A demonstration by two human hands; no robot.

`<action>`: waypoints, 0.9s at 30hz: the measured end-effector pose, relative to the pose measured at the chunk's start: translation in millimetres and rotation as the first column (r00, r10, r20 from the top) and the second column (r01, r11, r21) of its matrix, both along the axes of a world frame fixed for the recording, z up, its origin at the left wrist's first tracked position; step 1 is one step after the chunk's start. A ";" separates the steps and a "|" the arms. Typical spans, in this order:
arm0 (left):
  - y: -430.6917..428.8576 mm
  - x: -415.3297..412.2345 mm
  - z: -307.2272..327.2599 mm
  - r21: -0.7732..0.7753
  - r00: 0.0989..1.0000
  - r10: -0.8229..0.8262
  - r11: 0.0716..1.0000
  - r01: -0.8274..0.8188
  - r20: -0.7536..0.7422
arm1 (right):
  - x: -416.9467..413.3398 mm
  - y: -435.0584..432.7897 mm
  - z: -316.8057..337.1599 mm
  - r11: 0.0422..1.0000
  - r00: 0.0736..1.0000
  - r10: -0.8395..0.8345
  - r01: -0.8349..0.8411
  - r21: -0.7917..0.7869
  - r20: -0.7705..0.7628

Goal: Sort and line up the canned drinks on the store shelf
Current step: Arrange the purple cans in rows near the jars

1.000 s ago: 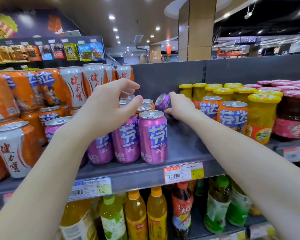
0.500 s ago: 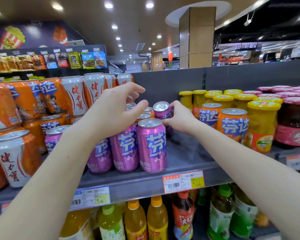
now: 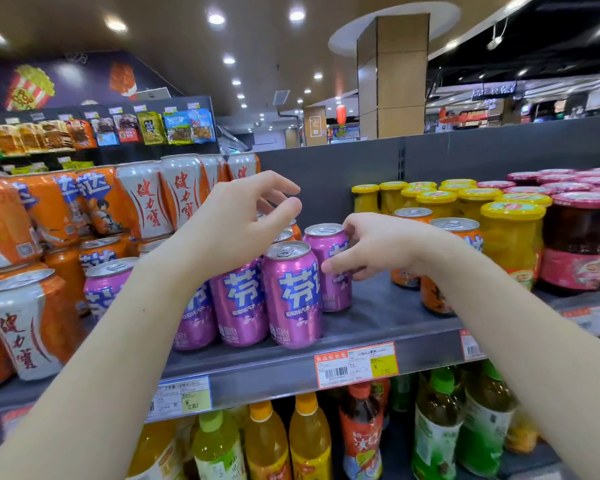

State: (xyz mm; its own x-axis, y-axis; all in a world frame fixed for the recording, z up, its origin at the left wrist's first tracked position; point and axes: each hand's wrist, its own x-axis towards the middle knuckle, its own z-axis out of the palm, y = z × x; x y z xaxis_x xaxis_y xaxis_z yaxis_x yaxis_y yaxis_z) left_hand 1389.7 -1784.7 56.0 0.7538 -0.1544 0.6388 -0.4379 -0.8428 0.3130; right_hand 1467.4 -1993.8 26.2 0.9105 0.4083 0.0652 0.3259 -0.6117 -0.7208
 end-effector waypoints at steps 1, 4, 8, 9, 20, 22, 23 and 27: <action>-2.0 -1.0 -0.3 0.006 1.000 -0.006 1.000 0.007 -0.008 | -2.9 -2.2 4.6 0.999 0.999 0.038 -0.039 -0.022 -0.027; -7.5 -3.8 -0.6 0.017 0.999 -0.042 0.999 0.042 -0.025 | -8.7 -6.7 14.8 0.987 0.992 0.111 -0.116 -0.107 -0.054; -14.2 -6.8 -2.0 0.061 0.992 -0.090 0.994 0.095 -0.087 | -4.3 -16.0 30.9 0.961 0.984 0.165 -0.174 -0.214 -0.058; -14.9 -6.5 -2.5 0.088 0.991 -0.087 0.991 0.096 -0.101 | -1.4 -17.4 37.9 0.964 0.984 0.169 -0.177 -0.201 -0.054; 4.2 11.6 13.2 0.137 0.993 0.112 0.985 -0.107 -0.028 | 81.8 37.1 72.5 0.927 0.942 0.143 -0.020 -0.375 0.304; 7.4 15.1 19.1 0.167 0.988 0.157 0.974 -0.155 0.000 | 96.3 44.2 63.6 0.920 0.943 0.141 -0.012 -0.392 0.301; 8.4 16.8 21.5 0.189 0.984 0.180 0.966 -0.178 0.010 | 102.8 47.1 59.3 0.914 0.944 0.140 -0.007 -0.407 0.300; 13.1 23.7 23.9 0.242 0.971 0.240 0.942 -0.231 -0.009 | 122.1 60.0 46.6 0.906 0.953 0.146 -0.022 -0.422 0.265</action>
